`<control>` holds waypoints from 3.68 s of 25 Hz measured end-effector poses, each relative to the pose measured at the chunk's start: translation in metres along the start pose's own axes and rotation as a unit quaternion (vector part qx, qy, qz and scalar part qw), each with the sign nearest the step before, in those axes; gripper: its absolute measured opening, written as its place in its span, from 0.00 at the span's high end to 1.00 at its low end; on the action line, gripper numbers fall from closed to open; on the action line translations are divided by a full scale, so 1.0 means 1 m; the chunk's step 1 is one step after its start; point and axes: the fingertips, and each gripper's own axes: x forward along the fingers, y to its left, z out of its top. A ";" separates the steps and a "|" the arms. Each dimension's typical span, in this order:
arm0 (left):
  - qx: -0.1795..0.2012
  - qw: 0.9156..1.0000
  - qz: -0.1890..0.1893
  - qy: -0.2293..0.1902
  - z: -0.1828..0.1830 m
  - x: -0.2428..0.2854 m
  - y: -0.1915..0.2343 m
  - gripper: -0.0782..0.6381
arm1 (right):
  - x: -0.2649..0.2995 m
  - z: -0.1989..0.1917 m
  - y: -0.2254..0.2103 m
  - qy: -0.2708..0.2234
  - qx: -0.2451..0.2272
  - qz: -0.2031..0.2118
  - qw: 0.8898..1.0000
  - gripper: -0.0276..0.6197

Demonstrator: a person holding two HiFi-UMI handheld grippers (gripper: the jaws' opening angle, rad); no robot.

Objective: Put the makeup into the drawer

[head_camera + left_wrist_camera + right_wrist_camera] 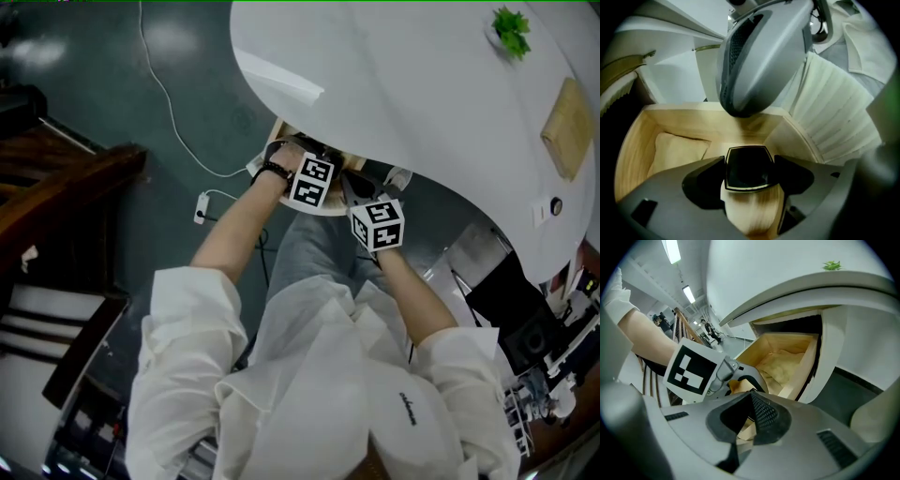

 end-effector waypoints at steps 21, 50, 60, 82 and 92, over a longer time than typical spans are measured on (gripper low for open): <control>0.045 0.993 0.099 -0.046 0.027 -0.047 0.012 0.73 | -0.043 0.022 0.007 -0.038 -0.017 0.003 0.999 0.93; -0.284 0.672 0.476 -0.491 0.278 -0.496 0.074 0.86 | -0.452 0.200 -0.058 -0.415 -0.016 -0.173 0.893 0.93; -0.250 0.670 0.507 -0.481 0.296 -0.527 0.087 0.86 | -0.540 0.206 -0.091 -0.478 -0.011 -0.232 0.847 0.93; -0.258 0.670 0.503 -0.481 0.297 -0.524 0.097 0.86 | -0.549 0.206 -0.101 -0.482 -0.004 -0.238 0.843 0.93; -0.255 0.672 0.499 -0.483 0.298 -0.521 0.095 0.86 | -0.543 0.205 -0.097 -0.476 -0.006 -0.237 0.847 0.93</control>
